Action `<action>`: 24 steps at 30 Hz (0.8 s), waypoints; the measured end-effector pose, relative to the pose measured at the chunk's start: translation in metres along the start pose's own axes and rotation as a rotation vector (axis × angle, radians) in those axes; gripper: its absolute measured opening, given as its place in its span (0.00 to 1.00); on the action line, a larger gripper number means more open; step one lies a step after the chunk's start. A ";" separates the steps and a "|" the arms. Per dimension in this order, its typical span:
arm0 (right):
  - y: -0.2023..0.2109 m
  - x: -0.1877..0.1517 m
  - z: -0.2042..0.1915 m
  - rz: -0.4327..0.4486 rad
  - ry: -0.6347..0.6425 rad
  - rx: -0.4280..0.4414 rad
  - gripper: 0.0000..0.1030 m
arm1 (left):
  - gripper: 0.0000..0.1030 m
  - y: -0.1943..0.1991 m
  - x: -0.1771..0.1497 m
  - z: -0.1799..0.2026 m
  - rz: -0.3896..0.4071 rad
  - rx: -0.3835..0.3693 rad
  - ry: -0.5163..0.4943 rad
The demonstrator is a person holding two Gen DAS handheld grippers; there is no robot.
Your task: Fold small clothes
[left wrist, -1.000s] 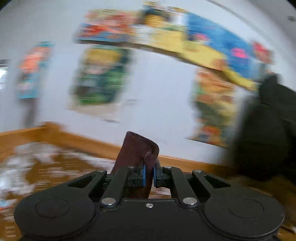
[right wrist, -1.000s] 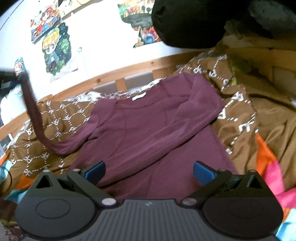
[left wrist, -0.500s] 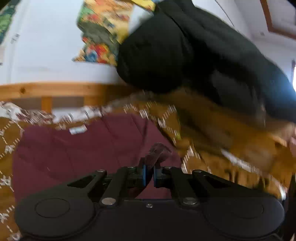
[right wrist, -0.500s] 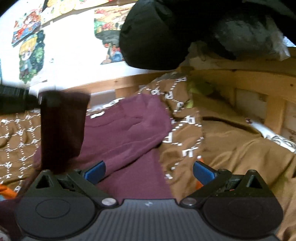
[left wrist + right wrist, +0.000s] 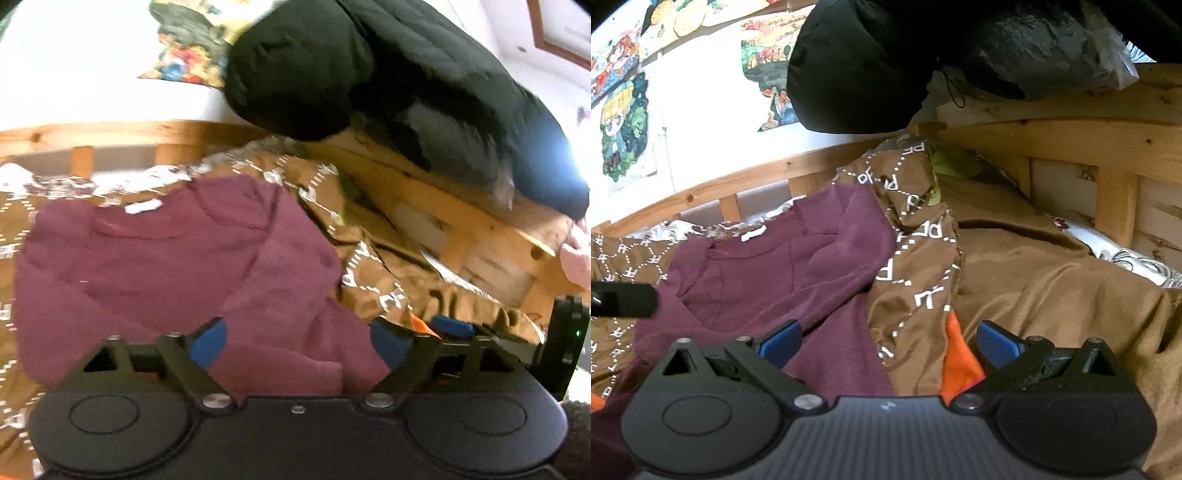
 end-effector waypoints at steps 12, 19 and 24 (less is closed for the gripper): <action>-0.007 -0.010 -0.037 -0.044 0.044 0.240 0.82 | 0.71 0.067 -0.026 -0.140 0.022 0.560 0.212; -0.015 -0.027 -0.052 -0.105 0.125 0.272 0.62 | 0.43 0.042 -0.018 -0.196 -0.026 0.472 0.276; -0.016 -0.030 -0.050 -0.120 0.116 0.279 0.62 | 0.04 0.031 -0.014 -0.202 -0.045 0.554 0.318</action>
Point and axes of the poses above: each gripper's, at about its wrist camera, not at the fingertips, and y roughly against the way its jaws point, z to its right, x to its top, the point moved 2 cm from there along -y, roughly the way its jaws point, and after that the axes turned 15 degrees about -x, right-handed, at the moved point
